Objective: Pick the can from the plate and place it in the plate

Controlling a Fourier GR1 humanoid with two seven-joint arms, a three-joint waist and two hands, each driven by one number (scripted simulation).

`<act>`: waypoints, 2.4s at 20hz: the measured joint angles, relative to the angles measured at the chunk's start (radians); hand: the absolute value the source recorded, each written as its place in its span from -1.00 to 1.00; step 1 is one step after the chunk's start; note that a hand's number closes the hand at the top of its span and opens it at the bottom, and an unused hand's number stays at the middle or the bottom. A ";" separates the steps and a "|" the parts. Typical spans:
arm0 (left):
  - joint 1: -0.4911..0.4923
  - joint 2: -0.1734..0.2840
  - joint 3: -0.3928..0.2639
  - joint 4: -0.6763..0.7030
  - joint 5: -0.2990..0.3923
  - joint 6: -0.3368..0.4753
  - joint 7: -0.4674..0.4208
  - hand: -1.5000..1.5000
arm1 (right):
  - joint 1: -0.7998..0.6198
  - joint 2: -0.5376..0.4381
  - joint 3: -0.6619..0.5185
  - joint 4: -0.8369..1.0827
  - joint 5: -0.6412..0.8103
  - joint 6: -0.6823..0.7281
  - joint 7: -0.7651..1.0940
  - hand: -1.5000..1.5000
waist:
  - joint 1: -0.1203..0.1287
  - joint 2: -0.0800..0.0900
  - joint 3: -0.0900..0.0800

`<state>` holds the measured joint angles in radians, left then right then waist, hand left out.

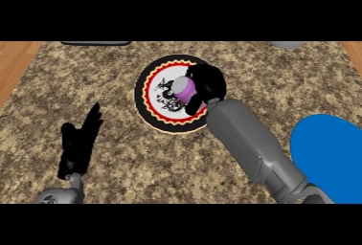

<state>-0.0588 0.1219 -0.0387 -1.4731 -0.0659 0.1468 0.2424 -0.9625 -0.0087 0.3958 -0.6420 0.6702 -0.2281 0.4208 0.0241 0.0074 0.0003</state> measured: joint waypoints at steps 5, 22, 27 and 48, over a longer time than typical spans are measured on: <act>0.000 0.006 0.009 -0.002 -0.003 -0.004 -0.001 0.00 | -0.036 -0.002 -0.051 0.130 -0.039 0.085 -0.117 -1.00 | 0.002 0.001 0.000; 0.034 0.000 0.015 -0.029 -0.008 -0.001 0.011 0.00 | 0.099 -0.037 -0.415 -0.059 -0.443 0.154 -0.592 -1.00 | -0.020 -0.006 0.000; 0.033 -0.006 0.022 -0.026 -0.006 -0.008 0.001 0.00 | 0.150 -0.034 -0.437 -0.060 -0.479 0.206 -0.673 -1.00 | -0.018 -0.006 0.000; 0.017 -0.017 0.047 -0.011 -0.022 -0.033 -0.004 0.00 | 0.142 -0.022 -0.462 0.120 -0.409 0.105 -0.820 -1.00 | -0.013 -0.004 0.000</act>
<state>-0.0417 0.1052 0.0082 -1.4839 -0.0883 0.1140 0.2388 -0.8202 -0.0307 -0.0661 -0.5224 0.2610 -0.1233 -0.3992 0.0114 0.0030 0.0002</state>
